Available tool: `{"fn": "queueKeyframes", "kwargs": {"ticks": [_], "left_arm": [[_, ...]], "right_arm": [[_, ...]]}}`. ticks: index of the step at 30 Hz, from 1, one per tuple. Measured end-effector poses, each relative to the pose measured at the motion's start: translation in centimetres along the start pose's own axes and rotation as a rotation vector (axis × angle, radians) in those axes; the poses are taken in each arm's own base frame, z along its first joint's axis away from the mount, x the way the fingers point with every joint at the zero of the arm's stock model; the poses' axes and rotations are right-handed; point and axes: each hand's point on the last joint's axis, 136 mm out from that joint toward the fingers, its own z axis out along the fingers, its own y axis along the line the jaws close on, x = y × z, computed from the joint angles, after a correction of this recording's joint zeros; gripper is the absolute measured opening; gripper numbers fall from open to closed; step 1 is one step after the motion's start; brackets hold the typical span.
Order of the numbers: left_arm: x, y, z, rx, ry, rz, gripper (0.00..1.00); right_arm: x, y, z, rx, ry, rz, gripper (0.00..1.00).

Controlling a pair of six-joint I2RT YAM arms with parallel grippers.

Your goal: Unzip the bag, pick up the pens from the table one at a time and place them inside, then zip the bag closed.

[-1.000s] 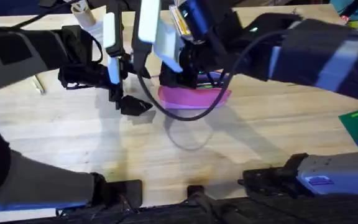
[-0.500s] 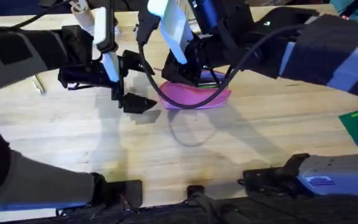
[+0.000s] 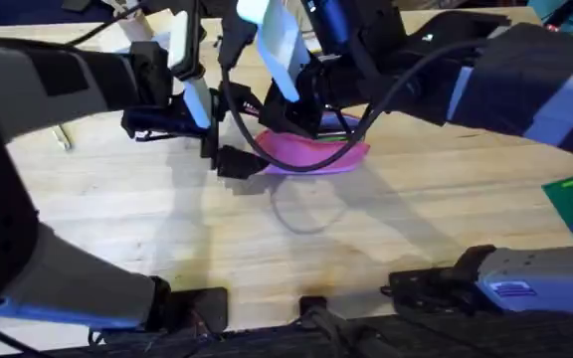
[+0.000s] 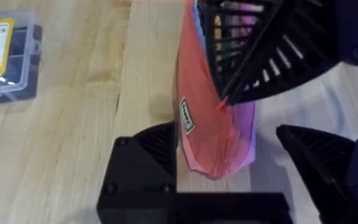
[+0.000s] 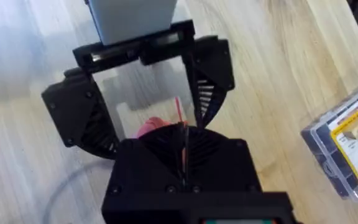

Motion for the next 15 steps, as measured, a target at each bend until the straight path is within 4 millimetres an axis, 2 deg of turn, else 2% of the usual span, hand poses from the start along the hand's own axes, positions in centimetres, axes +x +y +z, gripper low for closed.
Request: {"fn": "queueKeyframes", "kwargs": {"ticks": [3,4,5,8,11,12,15], "left_arm": [[0.40,-0.01,0.47,0.013,-0.003,-0.034,0.871],[0.53,-0.04,0.62,0.018,-0.005,-0.047,0.801],[0.65,-0.03,0.69,0.019,-0.005,-0.055,0.685],[0.55,0.19,0.73,0.015,-0.013,-0.050,0.435],[0.47,0.28,0.74,0.013,-0.018,-0.049,0.094],[0.50,0.28,0.74,0.013,-0.016,-0.049,0.057],[0.50,0.26,0.76,0.014,-0.016,-0.053,0.045]], "right_arm": [[0.00,0.00,0.00,0.000,0.000,0.000,0.029],[0.00,0.00,0.00,0.000,0.000,0.000,0.029],[0.00,0.00,0.00,0.000,0.000,0.000,0.029],[0.00,0.00,0.00,0.000,0.000,0.000,0.029],[0.00,0.00,0.00,0.000,0.000,0.000,0.029],[0.00,0.00,0.00,0.000,0.000,0.000,0.029],[0.01,0.00,0.00,0.000,0.000,0.000,0.029]]}}
